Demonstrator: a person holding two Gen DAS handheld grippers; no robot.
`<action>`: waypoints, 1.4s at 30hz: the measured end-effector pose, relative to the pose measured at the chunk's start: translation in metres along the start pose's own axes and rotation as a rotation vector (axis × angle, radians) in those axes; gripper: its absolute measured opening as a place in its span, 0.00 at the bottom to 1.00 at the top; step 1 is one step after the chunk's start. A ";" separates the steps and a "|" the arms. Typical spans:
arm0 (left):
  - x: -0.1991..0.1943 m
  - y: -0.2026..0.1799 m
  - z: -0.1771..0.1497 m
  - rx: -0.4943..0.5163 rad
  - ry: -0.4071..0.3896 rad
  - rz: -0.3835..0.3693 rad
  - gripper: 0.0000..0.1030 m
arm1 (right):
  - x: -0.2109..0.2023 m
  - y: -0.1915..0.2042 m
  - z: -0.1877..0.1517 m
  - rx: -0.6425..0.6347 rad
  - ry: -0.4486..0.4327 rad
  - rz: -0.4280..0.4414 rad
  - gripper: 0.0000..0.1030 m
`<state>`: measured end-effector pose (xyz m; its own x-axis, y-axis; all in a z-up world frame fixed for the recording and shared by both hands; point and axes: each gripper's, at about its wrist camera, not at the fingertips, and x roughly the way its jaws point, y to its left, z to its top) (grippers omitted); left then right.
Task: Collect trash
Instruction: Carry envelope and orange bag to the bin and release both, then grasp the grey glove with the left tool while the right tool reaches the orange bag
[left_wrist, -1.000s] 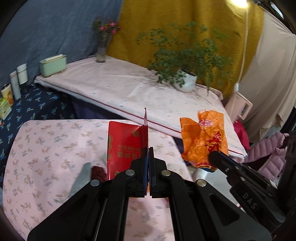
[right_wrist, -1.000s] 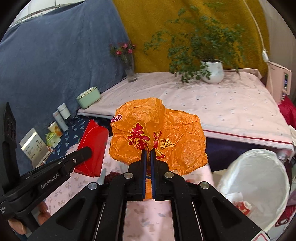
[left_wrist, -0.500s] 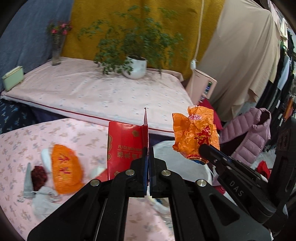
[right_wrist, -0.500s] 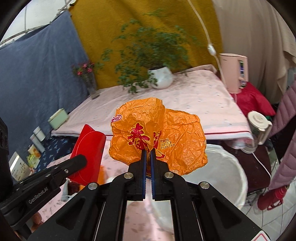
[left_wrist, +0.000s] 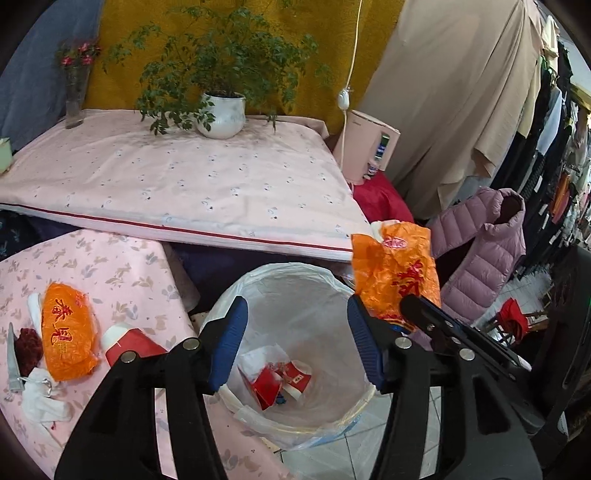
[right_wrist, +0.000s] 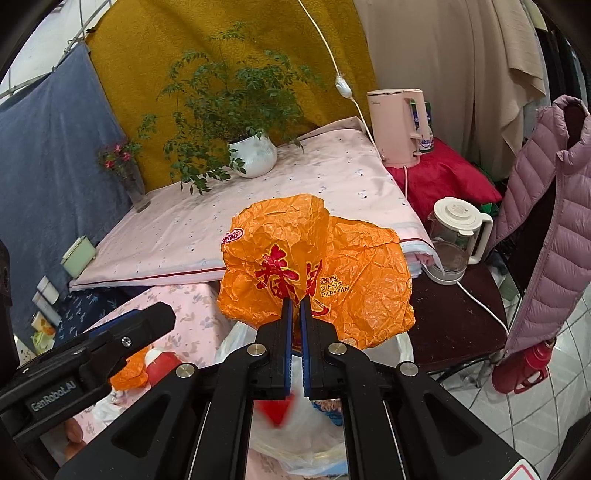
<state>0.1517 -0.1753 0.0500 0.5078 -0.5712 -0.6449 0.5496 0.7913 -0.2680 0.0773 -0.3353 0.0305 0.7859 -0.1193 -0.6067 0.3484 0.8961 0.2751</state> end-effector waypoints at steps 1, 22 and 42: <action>0.001 0.001 0.000 0.001 0.003 0.006 0.52 | 0.000 -0.001 0.000 0.000 0.000 0.001 0.04; -0.016 0.031 -0.008 -0.034 -0.028 0.141 0.70 | -0.001 0.031 0.004 -0.043 -0.021 0.013 0.27; -0.054 0.100 -0.024 -0.125 -0.066 0.261 0.81 | -0.003 0.102 -0.011 -0.143 -0.009 0.086 0.49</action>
<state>0.1635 -0.0605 0.0410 0.6653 -0.3549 -0.6568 0.3112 0.9315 -0.1882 0.1051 -0.2389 0.0516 0.8143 -0.0432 -0.5788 0.2042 0.9548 0.2161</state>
